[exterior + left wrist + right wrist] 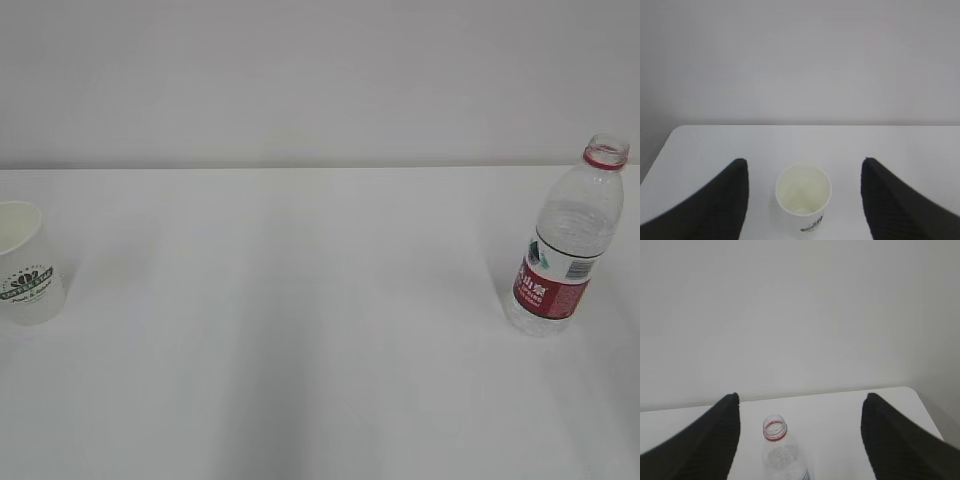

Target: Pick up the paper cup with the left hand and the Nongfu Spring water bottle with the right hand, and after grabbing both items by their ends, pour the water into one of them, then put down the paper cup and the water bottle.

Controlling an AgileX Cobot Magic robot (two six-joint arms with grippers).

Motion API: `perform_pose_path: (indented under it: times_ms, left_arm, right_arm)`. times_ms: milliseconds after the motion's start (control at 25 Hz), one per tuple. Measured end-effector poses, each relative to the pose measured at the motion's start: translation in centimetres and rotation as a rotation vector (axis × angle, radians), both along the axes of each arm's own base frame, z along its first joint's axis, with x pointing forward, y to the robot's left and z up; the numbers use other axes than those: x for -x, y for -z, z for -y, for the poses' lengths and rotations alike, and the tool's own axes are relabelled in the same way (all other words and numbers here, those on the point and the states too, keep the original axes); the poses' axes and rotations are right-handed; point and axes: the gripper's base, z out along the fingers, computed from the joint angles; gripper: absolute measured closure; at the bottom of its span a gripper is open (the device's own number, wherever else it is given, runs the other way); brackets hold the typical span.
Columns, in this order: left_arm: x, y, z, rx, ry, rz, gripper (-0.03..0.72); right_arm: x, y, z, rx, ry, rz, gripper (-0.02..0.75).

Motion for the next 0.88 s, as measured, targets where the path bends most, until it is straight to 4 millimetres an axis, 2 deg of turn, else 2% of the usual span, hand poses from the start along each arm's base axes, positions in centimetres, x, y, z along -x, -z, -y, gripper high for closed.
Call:
perform_pose_path:
  times_ms: [440,680,880]
  left_arm:
    - [-5.1,0.6,0.0,-0.026,0.011,0.031,0.172]
    - [-6.0,0.2,-0.1,-0.07,0.008,0.101,0.172]
    - [-7.0,0.6,-0.1,-0.068,0.009,0.097,0.172]
  right_arm:
    - [-5.1,-0.1,0.0,0.0,0.003,0.067,0.169]
    - [-7.5,0.5,0.1,0.0,0.004,0.062,0.169]
    - [-8.5,0.6,0.1,0.0,0.004,0.085,0.169]
